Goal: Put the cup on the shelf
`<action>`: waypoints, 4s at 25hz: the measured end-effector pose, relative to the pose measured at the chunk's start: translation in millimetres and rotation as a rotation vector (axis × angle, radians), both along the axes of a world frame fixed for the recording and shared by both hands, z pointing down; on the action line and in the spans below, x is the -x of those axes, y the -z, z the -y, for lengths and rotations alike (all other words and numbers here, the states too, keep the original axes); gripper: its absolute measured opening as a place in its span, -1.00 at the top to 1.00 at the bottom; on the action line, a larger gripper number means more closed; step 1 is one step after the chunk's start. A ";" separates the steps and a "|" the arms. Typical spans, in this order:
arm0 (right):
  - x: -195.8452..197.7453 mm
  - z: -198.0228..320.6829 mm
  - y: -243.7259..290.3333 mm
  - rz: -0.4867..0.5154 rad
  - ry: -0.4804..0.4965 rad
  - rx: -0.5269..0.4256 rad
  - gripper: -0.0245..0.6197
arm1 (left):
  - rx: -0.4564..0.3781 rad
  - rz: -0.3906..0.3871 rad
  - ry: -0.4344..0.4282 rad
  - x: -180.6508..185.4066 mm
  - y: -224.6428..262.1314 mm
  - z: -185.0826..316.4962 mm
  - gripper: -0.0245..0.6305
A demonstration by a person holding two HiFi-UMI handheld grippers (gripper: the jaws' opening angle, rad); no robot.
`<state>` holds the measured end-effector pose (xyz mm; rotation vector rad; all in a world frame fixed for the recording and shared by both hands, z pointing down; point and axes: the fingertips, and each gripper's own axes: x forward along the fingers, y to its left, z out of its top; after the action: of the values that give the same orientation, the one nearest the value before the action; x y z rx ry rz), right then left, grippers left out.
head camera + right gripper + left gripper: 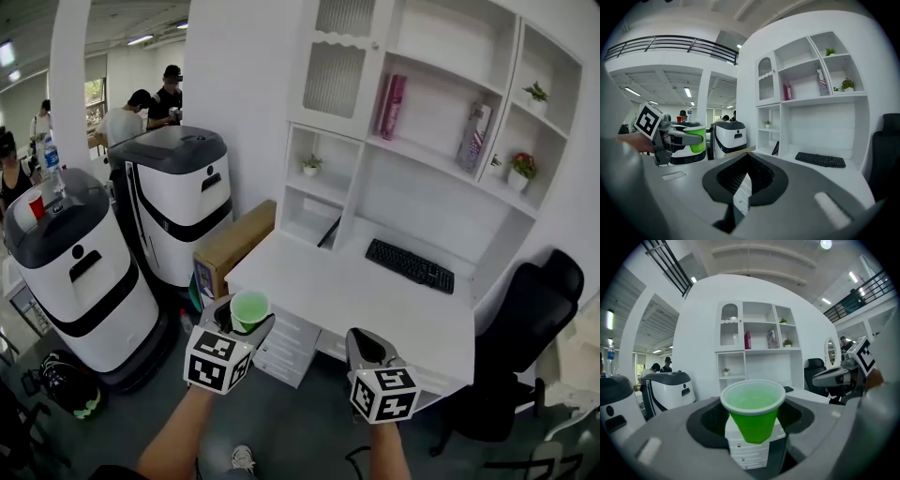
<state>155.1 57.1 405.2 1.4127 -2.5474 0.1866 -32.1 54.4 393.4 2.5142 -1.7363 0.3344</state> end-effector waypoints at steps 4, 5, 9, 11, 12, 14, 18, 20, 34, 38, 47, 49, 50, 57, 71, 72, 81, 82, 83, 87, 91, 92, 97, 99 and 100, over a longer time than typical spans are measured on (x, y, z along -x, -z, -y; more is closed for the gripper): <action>10.3 23.9 -1.5 -0.012 -0.039 0.010 0.85 | 0.004 -0.011 -0.042 9.1 -1.6 32.0 -0.03; 12.8 29.3 -1.9 -0.014 -0.049 0.012 0.85 | 0.005 -0.014 -0.052 11.8 -2.2 39.3 -0.03; 23.0 48.1 -2.6 -0.020 -0.089 0.022 0.85 | 0.012 -0.023 -0.089 22.3 -4.4 65.5 -0.03; 28.7 55.9 -3.7 -0.019 -0.109 0.024 0.85 | 0.016 -0.024 -0.110 27.1 -6.5 76.2 -0.03; 31.7 59.2 -4.4 -0.017 -0.119 0.025 0.85 | 0.019 -0.022 -0.121 29.3 -7.5 80.6 -0.03; 37.5 64.4 -5.5 -0.013 -0.135 0.028 0.85 | 0.023 -0.017 -0.140 33.1 -9.0 87.4 -0.03; 50.5 71.9 -6.4 -0.011 -0.154 0.028 0.85 | 0.020 -0.018 -0.163 43.9 -9.6 98.8 -0.03; 55.6 74.0 -7.7 -0.014 -0.161 0.030 0.85 | 0.021 -0.021 -0.169 49.2 -11.0 102.3 -0.03; 70.9 87.6 -4.7 -0.017 -0.164 0.016 0.85 | 0.013 -0.028 -0.176 64.0 -13.6 112.5 -0.03; 71.5 98.3 -3.5 -0.014 -0.162 0.007 0.85 | 0.002 -0.024 -0.176 63.7 -11.8 121.3 -0.03; 75.3 139.5 -6.7 0.004 -0.157 -0.007 0.85 | -0.003 -0.002 -0.184 63.9 -15.6 160.2 -0.03; 75.1 152.6 -7.0 0.007 -0.157 -0.008 0.85 | -0.001 0.004 -0.184 63.9 -15.9 173.5 -0.03; 74.3 159.6 -7.1 0.008 -0.158 -0.008 0.85 | 0.000 0.007 -0.185 63.2 -16.1 180.7 -0.03; 67.8 218.0 -0.4 0.011 -0.156 -0.018 0.85 | -0.008 0.016 -0.192 53.9 -10.0 239.5 -0.03; 53.3 331.1 8.3 0.019 -0.128 -0.005 0.85 | -0.007 0.020 -0.178 35.0 1.9 349.2 -0.03; 51.8 338.4 9.1 0.021 -0.127 -0.005 0.85 | -0.006 0.020 -0.178 33.0 2.0 356.2 -0.03; 35.3 393.6 14.6 0.027 -0.118 -0.011 0.85 | 0.001 0.028 -0.176 13.2 3.5 411.3 -0.03; 33.1 398.9 14.7 0.029 -0.119 -0.012 0.85 | 0.002 0.029 -0.179 10.2 3.5 416.3 -0.03; 31.1 404.1 14.9 0.032 -0.121 -0.011 0.85 | 0.003 0.030 -0.181 7.3 3.5 421.1 -0.03; 27.3 424.9 17.1 0.041 -0.116 -0.016 0.85 | -0.003 0.034 -0.182 0.1 6.5 441.9 -0.03; 24.3 443.7 16.0 0.047 -0.111 -0.014 0.85 | -0.003 0.036 -0.179 -5.7 7.3 461.1 -0.03; 23.6 448.0 16.1 0.050 -0.110 -0.014 0.85 | -0.003 0.037 -0.180 -7.3 7.6 465.3 -0.03; 23.8 464.1 15.7 0.059 -0.103 -0.013 0.85 | -0.008 0.045 -0.183 -11.9 11.4 482.3 -0.03; 24.2 467.1 15.0 0.063 -0.106 -0.011 0.85 | -0.008 0.050 -0.189 -13.6 12.9 486.6 -0.03; 24.7 468.2 14.9 0.063 -0.107 -0.010 0.85 | -0.010 0.053 -0.194 -14.5 13.9 488.5 -0.03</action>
<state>130.4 -411.1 390.3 1.5720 -2.5272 0.2402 -17.5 -434.1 379.5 2.7107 -1.5167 0.4079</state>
